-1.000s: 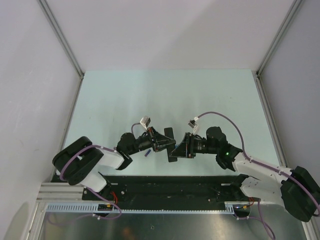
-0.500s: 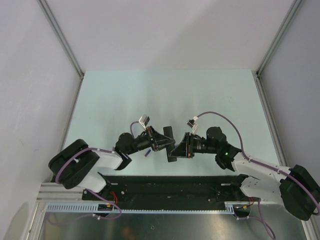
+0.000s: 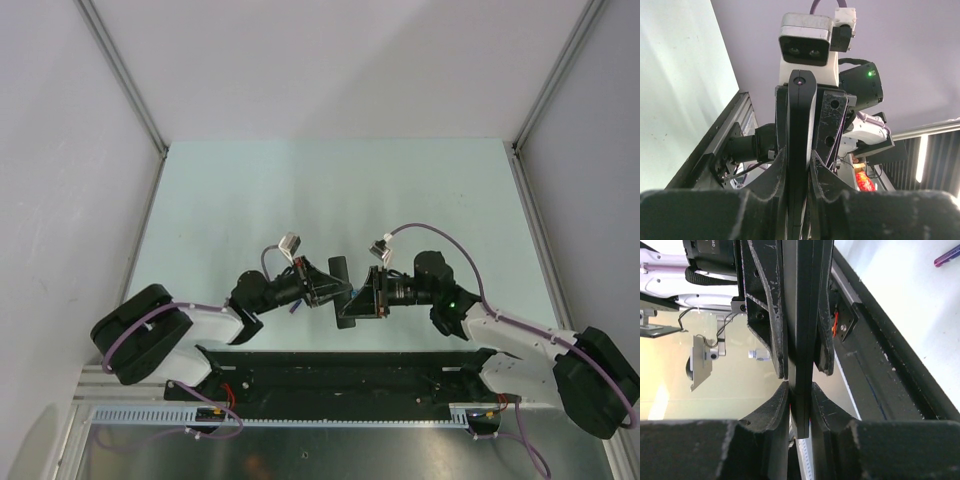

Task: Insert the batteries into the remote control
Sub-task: Load the battery cover into the remote control, then place the remote control at the center of the board.

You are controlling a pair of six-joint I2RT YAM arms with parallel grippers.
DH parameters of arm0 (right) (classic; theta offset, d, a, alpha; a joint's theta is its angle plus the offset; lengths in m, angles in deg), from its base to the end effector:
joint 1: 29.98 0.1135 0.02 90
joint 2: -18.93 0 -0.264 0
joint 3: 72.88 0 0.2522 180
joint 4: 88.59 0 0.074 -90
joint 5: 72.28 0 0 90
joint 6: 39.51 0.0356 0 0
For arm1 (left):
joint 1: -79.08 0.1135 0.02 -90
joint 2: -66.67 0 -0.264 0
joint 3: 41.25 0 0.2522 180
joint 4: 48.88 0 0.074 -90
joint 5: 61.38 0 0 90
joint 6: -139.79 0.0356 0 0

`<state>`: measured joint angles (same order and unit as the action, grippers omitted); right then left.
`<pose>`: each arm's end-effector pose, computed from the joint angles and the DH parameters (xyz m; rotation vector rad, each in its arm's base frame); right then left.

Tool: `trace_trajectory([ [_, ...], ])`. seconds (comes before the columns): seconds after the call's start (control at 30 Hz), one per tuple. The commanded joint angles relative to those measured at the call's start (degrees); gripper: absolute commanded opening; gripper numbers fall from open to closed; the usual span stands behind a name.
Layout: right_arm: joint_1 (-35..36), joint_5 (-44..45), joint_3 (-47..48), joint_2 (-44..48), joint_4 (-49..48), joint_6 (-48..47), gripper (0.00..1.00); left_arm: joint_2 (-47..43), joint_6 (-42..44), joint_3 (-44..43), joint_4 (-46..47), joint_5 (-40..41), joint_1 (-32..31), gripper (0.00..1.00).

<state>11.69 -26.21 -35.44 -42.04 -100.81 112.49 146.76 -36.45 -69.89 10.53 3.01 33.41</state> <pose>0.1485 0.1653 0.2241 -0.3094 2.1655 1.8563 0.1545 -0.1802 0.1910 -0.1851 1.8735 -2.0809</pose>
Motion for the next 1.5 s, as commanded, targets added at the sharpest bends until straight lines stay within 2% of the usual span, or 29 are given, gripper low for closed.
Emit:
trace_trajectory([
  [0.0,-3.3,7.4,4.1,-2.2,-2.6,-2.3,0.00,-2.9,-1.3,0.7,15.9,-11.0,-5.8,0.00],
  [0.27,-6.2,5.3,8.0,-3.3,0.2,-4.5,0.00,-8.0,0.5,3.5,10.7,-11.6,-6.2,0.00],
  [0.33,-6.1,2.4,8.3,-3.3,0.6,-5.1,0.02,-9.5,1.9,3.5,8.8,-10.8,-5.7,0.00],
  [0.37,-6.0,1.7,8.3,-2.8,1.4,-5.5,0.20,-9.9,2.3,3.4,8.3,-10.4,-4.7,0.00],
  [0.47,-5.9,1.6,8.3,1.8,8.9,-8.7,0.54,-11.2,4.2,2.8,5.1,-8.3,-1.0,0.00],
  [0.53,-6.2,1.9,8.3,5.1,15.4,-11.2,0.64,-12.1,5.7,1.9,0.8,-6.7,2.5,0.00],
  [0.67,-8.0,5.0,9.3,14.7,29.0,-17.4,0.67,-13.9,9.3,0.0,-8.2,-4.5,8.9,0.00],
  [0.73,-8.2,11.6,11.3,16.8,39.0,-20.9,0.67,-16.3,13.8,-4.1,-22.8,-2.1,11.6,0.00],
  [0.77,-8.2,14.4,11.9,17.4,42.0,-23.5,0.67,-17.4,21.9,-6.8,-31.9,0.4,11.7,0.00],
  [0.8,-8.1,20.3,13.3,17.3,47.5,-24.6,0.66,-18.4,26.9,-10.1,-52.2,5.0,11.6,0.00],
  [0.83,-8.0,23.6,13.8,17.1,49.8,-25.3,0.63,-18.8,31.6,-17.7,-61.6,16.6,9.9,0.00],
  [0.87,-7.8,27.3,14.5,16.7,52.0,-26.0,0.62,-17.9,37.9,-21.6,-69.9,24.2,8.9,0.00],
  [0.9,-6.9,35.3,15.5,15.7,55.7,-26.5,0.60,-16.2,40.2,-25.1,-82.1,30.0,8.1,0.00],
  [0.93,-6.3,39.0,16.1,15.4,57.2,-26.8,0.58,-12.6,41.8,-30.6,-86.3,38.3,7.5,0.00],
  [1.03,-2.7,52.4,18.0,13.9,61.1,-26.2,0.59,-5.9,45.9,-39.4,-99.6,48.4,7.0,0.00],
  [1.07,-1.9,54.9,18.4,13.6,61.7,-26.0,0.59,-1.6,45.0,-41.4,-102.5,54.6,6.9,0.00],
  [1.1,-1.2,58.6,18.9,13.4,62.6,-26.0,0.59,0.4,43.8,-43.1,-108.6,58.3,6.7,0.00],
  [1.17,0.0,61.1,19.9,12.9,63.4,-26.0,0.60,7.2,39.1,-48.5,-114.5,64.6,6.5,0.00],
  [1.2,0.2,62.1,20.2,12.8,63.7,-26.0,0.60,9.8,39.0,-50.3,-118.7,65.0,6.4,0.00],
  [1.3,0.3,62.3,20.9,12.7,64.0,-26.9,0.61,17.9,42.3,-57.4,-123.0,65.3,5.9,0.00],
  [1.47,0.3,61.1,21.2,13.0,64.5,-27.7,0.62,26.1,46.8,-65.7,-124.4,67.4,3.0,0.00],
])
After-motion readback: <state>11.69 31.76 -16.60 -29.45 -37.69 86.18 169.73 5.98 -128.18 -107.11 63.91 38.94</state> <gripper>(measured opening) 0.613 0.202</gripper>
